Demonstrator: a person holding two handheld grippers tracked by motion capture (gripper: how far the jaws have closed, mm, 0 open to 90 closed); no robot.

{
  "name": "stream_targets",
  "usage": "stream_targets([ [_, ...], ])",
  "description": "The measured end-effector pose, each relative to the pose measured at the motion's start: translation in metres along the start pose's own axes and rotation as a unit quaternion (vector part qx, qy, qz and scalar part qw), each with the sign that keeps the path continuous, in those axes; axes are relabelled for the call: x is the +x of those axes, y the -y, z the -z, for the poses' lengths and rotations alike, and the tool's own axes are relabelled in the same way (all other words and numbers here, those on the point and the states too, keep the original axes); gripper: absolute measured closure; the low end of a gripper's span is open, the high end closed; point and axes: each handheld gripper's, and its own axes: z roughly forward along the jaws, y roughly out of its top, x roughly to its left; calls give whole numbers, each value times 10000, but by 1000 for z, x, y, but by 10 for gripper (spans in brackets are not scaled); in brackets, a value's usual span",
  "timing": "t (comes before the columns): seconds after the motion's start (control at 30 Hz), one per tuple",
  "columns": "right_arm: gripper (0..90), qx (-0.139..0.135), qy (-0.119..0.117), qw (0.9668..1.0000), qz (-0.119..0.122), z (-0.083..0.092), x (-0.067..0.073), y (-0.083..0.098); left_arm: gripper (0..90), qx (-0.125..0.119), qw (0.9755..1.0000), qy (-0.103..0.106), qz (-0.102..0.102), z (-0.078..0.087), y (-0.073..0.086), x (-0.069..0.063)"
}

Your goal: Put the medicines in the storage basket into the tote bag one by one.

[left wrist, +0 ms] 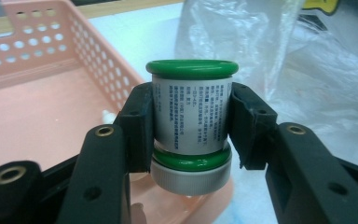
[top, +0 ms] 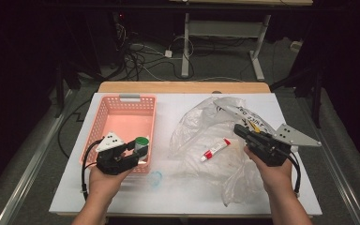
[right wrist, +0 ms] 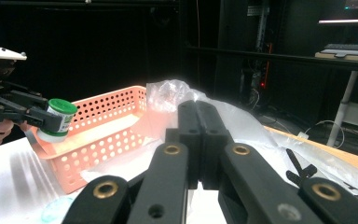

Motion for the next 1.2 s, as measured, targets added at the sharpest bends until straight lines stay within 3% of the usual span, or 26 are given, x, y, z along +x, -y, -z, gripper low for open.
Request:
stream_targets([
  [0.6,900,20,-34,10000,55,-1,3,-1,538,188,9984,440,-289,-25,-2,-32],
  [1.2,900,75,-100,9999,88,-6,9,1,538,488,9949,671,-575,-53,4,-56],
])
